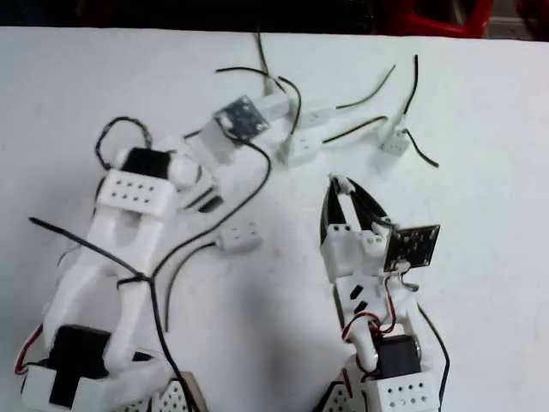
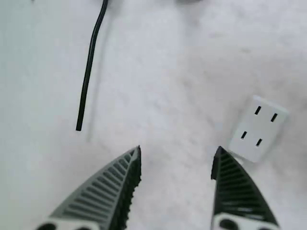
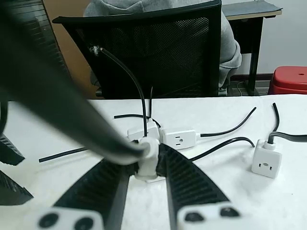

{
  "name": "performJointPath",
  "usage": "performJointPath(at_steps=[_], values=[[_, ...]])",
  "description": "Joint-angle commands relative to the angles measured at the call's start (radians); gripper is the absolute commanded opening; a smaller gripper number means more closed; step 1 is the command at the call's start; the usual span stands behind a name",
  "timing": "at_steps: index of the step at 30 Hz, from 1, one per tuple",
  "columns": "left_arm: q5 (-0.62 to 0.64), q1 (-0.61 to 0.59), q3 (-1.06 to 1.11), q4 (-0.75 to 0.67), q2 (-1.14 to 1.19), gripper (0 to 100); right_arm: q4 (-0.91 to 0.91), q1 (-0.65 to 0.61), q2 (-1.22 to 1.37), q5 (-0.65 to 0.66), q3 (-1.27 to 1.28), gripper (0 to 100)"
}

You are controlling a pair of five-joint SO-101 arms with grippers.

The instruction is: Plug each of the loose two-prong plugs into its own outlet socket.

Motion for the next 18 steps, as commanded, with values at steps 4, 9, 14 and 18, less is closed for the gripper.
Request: performJointPath(at_steps=[4, 9, 14, 18], values=[[0.014, -0.085, 0.018, -0.092, 0.016, 24, -0.013, 0.010, -0.004, 0.003, -0.006, 1.7], [0.069, -0.140, 0.018, -0.089, 0.038, 24, 0.035, -0.030, -0.004, 0.023, -0.020, 1.7], [0.130, -0.220, 0.077, -0.075, -0.099, 24, 0.159, -0.140, -0.002, 0.066, -0.091, 1.7], [0.196, -0.275, 0.229, -0.083, -0.257, 24, 0.243, -0.239, 0.013, 0.083, -0.158, 1.7]])
